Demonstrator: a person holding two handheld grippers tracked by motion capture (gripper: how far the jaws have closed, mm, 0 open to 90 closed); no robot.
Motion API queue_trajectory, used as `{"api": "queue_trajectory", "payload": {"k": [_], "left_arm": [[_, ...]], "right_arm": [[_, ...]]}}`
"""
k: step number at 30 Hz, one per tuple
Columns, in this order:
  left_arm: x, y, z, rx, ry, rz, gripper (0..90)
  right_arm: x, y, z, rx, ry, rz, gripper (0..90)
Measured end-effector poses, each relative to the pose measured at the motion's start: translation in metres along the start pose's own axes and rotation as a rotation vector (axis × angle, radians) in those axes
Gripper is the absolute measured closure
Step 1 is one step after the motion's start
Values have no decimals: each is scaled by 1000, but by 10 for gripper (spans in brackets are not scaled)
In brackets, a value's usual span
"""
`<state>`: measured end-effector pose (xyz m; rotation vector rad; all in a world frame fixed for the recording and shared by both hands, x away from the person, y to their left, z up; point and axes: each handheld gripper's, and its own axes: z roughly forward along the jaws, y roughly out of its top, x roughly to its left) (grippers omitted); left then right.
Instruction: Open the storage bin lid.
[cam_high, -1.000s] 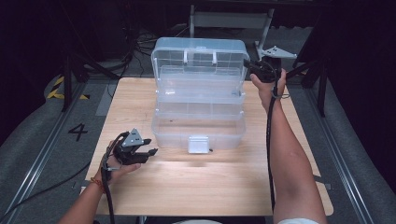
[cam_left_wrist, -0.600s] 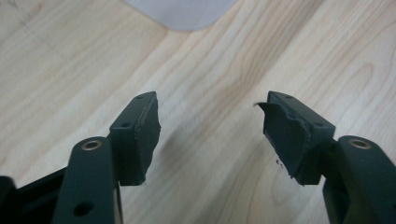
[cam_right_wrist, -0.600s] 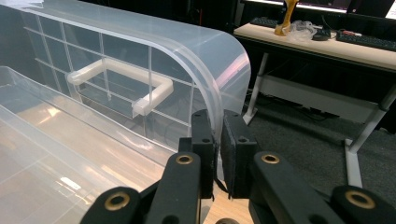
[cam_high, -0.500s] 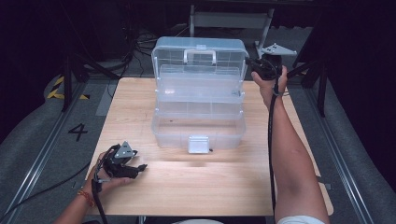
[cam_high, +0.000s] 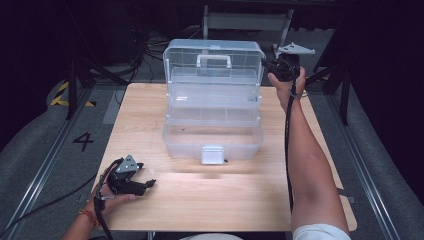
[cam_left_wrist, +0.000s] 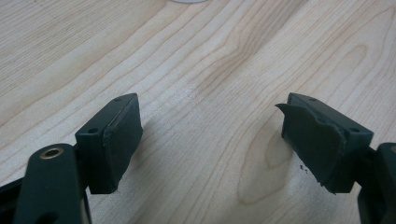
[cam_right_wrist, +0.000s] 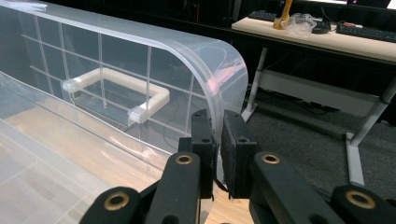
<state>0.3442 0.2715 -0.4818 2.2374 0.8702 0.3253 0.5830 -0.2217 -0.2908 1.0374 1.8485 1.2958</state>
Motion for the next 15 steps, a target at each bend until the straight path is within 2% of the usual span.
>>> {"api": "queue_trajectory", "payload": {"k": [15], "left_arm": [[0, 0, 0, 0, -5, 1, 200]], "right_arm": [[-6, 2, 9, 20, 7, 16, 850]]}}
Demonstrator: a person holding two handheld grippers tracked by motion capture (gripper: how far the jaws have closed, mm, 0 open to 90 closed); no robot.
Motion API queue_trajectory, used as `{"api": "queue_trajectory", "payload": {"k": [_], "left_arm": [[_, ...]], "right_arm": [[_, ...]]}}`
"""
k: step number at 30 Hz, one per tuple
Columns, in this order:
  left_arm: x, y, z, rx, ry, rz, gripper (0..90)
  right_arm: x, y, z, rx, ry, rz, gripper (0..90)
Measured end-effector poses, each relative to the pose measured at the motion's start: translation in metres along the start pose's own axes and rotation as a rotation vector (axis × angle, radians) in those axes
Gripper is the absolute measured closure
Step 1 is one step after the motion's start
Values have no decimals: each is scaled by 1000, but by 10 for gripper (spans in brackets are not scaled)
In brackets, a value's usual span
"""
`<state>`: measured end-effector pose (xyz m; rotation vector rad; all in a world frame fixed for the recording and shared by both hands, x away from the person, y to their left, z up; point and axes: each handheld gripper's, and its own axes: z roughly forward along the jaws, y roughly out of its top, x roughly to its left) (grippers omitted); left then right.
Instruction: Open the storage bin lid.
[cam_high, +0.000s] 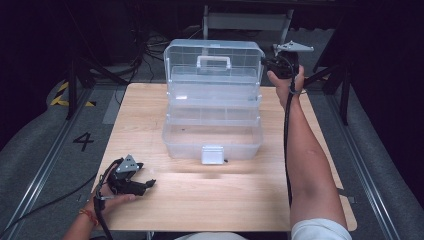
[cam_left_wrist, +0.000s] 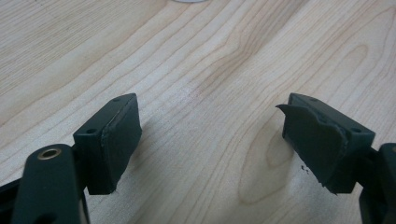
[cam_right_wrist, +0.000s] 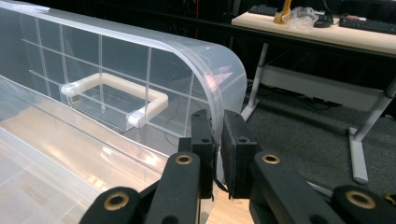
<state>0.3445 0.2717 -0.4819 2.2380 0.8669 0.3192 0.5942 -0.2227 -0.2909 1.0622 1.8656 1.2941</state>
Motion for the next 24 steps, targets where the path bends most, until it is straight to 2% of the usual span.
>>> {"api": "queue_trajectory", "payload": {"k": [5, 16, 24], "left_arm": [[0, 0, 0, 0, -3, 0, 199], [0, 0, 0, 1, 2, 0, 199], [0, 0, 0, -1, 1, 0, 197]], "right_arm": [[-1, 1, 5, 3, -4, 12, 849], [-3, 4, 13, 31, -20, -12, 842], [-6, 5, 20, 39, -20, -6, 838]]}}
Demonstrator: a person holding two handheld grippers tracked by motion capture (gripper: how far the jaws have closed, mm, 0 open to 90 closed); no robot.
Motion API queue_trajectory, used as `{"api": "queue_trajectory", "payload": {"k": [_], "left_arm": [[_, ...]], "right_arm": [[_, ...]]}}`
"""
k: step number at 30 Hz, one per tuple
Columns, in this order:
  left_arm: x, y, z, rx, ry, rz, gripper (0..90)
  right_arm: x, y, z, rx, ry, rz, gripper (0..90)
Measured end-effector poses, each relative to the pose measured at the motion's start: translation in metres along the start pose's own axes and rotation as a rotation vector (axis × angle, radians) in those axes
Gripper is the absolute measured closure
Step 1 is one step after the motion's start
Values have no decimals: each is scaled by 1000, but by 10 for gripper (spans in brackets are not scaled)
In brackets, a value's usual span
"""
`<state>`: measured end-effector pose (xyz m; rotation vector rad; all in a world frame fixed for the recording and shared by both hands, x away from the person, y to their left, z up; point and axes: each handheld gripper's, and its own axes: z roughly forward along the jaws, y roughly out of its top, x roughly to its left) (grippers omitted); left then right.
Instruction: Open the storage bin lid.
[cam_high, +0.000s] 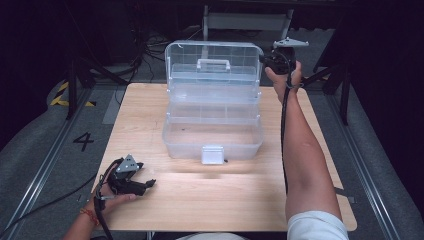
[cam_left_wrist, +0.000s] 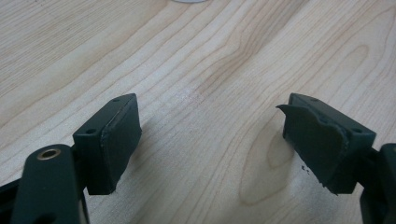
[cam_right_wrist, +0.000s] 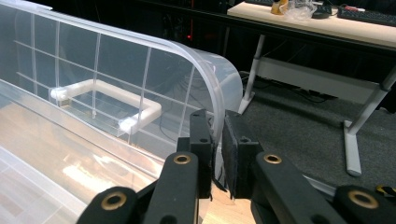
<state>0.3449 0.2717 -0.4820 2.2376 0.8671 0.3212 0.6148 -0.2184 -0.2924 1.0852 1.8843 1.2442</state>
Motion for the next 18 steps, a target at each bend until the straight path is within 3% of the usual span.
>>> {"api": "queue_trajectory", "payload": {"k": [18], "left_arm": [[1, 0, -1, 3, 5, 8, 198]], "right_arm": [[-3, 1, 13, 24, -13, -20, 826]]}}
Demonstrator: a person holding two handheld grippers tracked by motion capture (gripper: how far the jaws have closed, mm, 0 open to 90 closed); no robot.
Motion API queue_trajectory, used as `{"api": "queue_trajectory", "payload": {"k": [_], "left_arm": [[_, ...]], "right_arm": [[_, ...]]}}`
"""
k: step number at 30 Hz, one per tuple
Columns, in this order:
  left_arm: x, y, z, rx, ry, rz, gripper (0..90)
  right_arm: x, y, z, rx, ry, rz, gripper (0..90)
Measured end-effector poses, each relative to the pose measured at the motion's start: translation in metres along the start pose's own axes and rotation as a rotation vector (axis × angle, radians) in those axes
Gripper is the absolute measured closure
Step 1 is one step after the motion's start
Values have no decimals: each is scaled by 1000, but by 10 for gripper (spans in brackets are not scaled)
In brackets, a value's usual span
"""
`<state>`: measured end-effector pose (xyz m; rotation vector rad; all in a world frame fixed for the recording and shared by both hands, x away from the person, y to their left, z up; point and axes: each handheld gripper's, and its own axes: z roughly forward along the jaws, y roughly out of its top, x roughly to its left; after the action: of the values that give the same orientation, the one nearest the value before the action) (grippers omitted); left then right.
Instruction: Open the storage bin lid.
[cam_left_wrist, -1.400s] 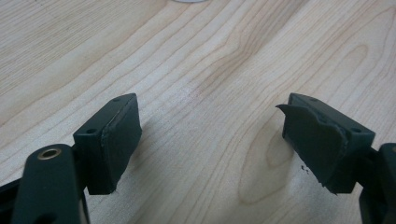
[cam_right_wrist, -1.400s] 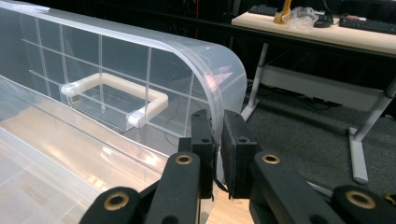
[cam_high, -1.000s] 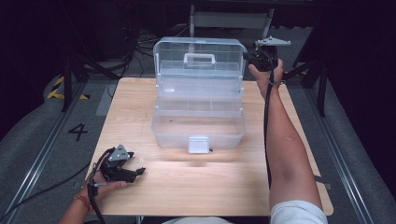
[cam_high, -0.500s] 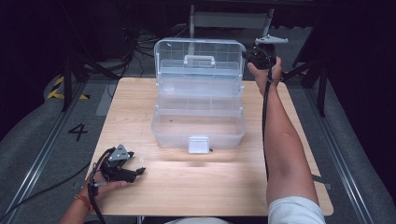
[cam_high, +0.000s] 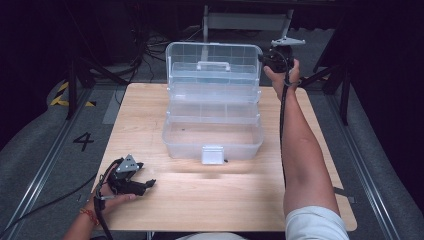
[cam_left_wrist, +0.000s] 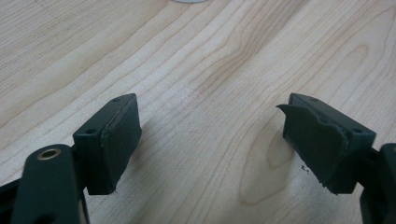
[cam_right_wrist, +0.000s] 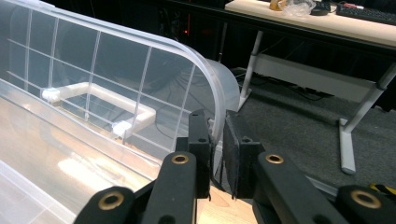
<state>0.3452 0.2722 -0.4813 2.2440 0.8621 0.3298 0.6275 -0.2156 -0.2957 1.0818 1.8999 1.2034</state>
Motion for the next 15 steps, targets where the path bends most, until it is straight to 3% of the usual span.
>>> {"api": "queue_trajectory", "payload": {"k": [15], "left_arm": [[0, 0, 0, 3, -2, -5, 199]], "right_arm": [[1, -1, 4, 1, -22, -4, 813]]}}
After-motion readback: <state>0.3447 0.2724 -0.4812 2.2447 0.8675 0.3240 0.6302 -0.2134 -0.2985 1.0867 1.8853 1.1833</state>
